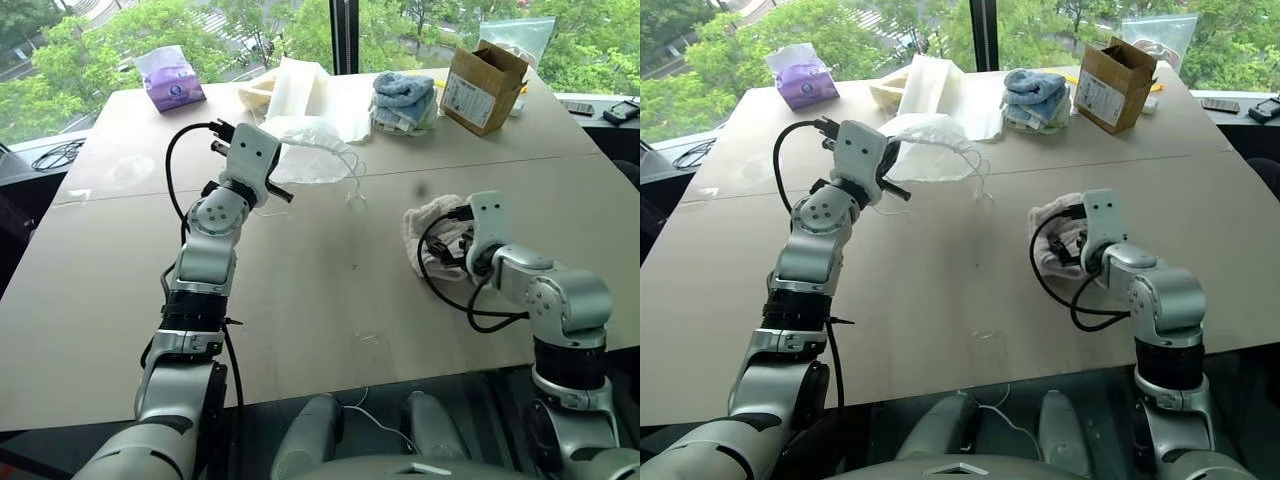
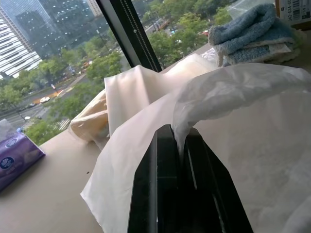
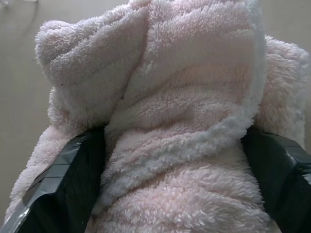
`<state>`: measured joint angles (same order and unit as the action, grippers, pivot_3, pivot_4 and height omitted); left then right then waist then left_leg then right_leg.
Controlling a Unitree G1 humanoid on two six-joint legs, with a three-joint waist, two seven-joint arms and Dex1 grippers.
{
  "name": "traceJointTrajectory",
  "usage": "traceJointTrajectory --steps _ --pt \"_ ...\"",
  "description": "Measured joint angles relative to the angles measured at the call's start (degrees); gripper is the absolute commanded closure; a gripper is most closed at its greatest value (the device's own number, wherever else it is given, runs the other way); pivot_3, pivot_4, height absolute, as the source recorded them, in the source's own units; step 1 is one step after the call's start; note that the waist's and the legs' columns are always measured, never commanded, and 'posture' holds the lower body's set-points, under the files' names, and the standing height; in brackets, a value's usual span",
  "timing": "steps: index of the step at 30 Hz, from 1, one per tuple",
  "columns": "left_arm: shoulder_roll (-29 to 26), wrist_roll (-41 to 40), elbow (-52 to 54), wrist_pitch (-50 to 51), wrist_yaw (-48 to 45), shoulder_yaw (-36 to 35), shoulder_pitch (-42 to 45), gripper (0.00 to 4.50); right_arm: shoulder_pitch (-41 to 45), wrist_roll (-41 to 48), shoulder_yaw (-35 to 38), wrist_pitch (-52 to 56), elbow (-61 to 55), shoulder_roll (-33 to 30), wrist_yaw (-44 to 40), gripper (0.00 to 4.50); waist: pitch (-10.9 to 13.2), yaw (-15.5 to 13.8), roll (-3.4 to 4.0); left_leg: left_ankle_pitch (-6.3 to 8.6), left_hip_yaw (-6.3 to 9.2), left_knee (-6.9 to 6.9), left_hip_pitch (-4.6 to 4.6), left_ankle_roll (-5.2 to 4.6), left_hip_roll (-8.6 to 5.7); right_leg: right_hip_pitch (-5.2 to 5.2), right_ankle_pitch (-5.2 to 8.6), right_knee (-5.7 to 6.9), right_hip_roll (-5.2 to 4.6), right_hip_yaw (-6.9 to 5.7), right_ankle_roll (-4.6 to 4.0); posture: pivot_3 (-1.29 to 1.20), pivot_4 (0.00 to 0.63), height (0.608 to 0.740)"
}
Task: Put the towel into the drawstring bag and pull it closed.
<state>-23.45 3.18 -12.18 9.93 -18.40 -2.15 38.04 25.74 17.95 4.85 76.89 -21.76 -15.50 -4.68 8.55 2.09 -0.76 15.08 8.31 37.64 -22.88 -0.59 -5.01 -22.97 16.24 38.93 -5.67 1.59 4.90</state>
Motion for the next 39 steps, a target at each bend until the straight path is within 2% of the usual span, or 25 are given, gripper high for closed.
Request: traceJointTrajectory --steps 5,6,7,8,12,14,16,24,29,34,39 --pt "0.0 0.0 0.0 0.0 0.0 0.0 0.0 4.47 0.1 0.2 1.9 1.4 0.4 1.4 -0.3 0.00 -0.1 0.0 -0.17 0.00 0.02 0.00 0.00 0.00 0.00 0.01 0.00 0.00 0.00 -0.01 0.00 0.00 0.150 0.740" --pt "0.0 0.0 0.0 0.0 0.0 0.0 0.0 4.50 0.1 0.3 2.0 1.4 0.5 1.5 -0.5 0.41 -0.1 0.0 -0.20 0.00 0.02 0.00 0.01 0.00 0.00 0.01 0.00 0.00 0.00 -0.01 0.00 0.00 0.150 0.740" --pt "0.0 0.0 0.0 0.0 0.0 0.0 0.0 4.50 0.1 0.3 2.0 1.4 0.6 1.5 -0.5 0.53 -0.1 0.0 -0.21 0.00 0.02 0.01 0.01 0.00 0.00 0.02 0.00 0.00 0.00 -0.01 0.00 0.00 0.150 0.740" --pt "-0.1 0.0 0.0 0.0 0.0 0.0 0.0 4.50 0.0 0.2 2.1 1.4 0.6 1.6 -0.7 0.82 -0.1 0.0 -0.22 0.00 0.02 0.01 0.01 0.00 0.00 0.02 0.00 0.00 0.00 -0.01 0.00 0.00 0.150 0.740" --pt "-0.3 0.0 0.0 0.6 0.0 0.0 0.0 4.50 -0.1 0.0 2.2 1.4 0.9 1.7 -0.9 2.73 -0.2 0.1 -0.24 0.00 0.01 0.01 0.05 0.00 0.02 0.02 0.00 0.02 0.02 0.00 0.00 0.00 0.150 0.740" --pt "-0.3 -0.2 0.0 0.9 -0.1 0.0 0.0 4.50 -0.2 0.0 2.3 1.4 0.9 2.0 -1.0 3.46 -0.2 0.2 -0.26 0.00 0.00 0.01 0.06 0.00 0.02 0.02 0.00 0.02 0.02 0.01 0.00 0.00 0.150 0.740" --pt "-0.3 -0.7 0.0 1.2 -0.6 0.0 0.1 4.50 -0.2 0.0 2.3 1.4 0.9 2.2 -1.1 4.46 -0.3 0.2 -0.30 0.00 -0.01 0.03 0.07 0.00 0.03 0.02 0.00 0.04 0.03 0.03 0.00 0.00 0.150 0.740" --pt "0.3 -3.6 0.5 5.0 -2.8 0.0 1.1 4.50 0.0 0.8 4.4 1.7 0.3 3.9 -2.5 4.48 -0.3 0.3 -0.31 0.00 -0.01 0.04 0.07 0.01 0.04 0.03 0.00 0.05 0.04 0.03 0.00 0.00 0.150 0.740" --pt "1.9 -10.4 2.7 11.2 -6.4 -1.1 3.6 4.50 0.7 8.6 12.0 6.6 0.3 8.8 -8.6 4.48 -0.2 0.6 -0.24 0.00 -0.06 0.03 0.06 0.01 0.08 -0.02 0.00 0.08 0.08 0.10 0.00 0.00 0.150 0.740" --pt "2.4 -17.3 3.6 17.5 -9.7 -3.6 6.5 4.50 4.8 18.7 13.2 11.1 -2.1 7.2 -16.7 4.48 -0.1 0.5 -0.12 0.00 -0.07 0.04 0.02 0.00 0.06 -0.04 0.00 0.07 0.07 0.09 0.00 0.00 0.150 0.740" --pt "0.2 -21.0 5.1 19.5 -16.8 -2.7 6.5 4.50 10.3 20.8 14.9 11.4 -0.7 9.0 -16.4 4.48 -0.1 0.6 -0.10 -0.01 -0.08 0.02 0.03 0.02 0.06 -0.07 0.00 0.10 0.07 0.11 -0.01 0.00 0.150 0.740"
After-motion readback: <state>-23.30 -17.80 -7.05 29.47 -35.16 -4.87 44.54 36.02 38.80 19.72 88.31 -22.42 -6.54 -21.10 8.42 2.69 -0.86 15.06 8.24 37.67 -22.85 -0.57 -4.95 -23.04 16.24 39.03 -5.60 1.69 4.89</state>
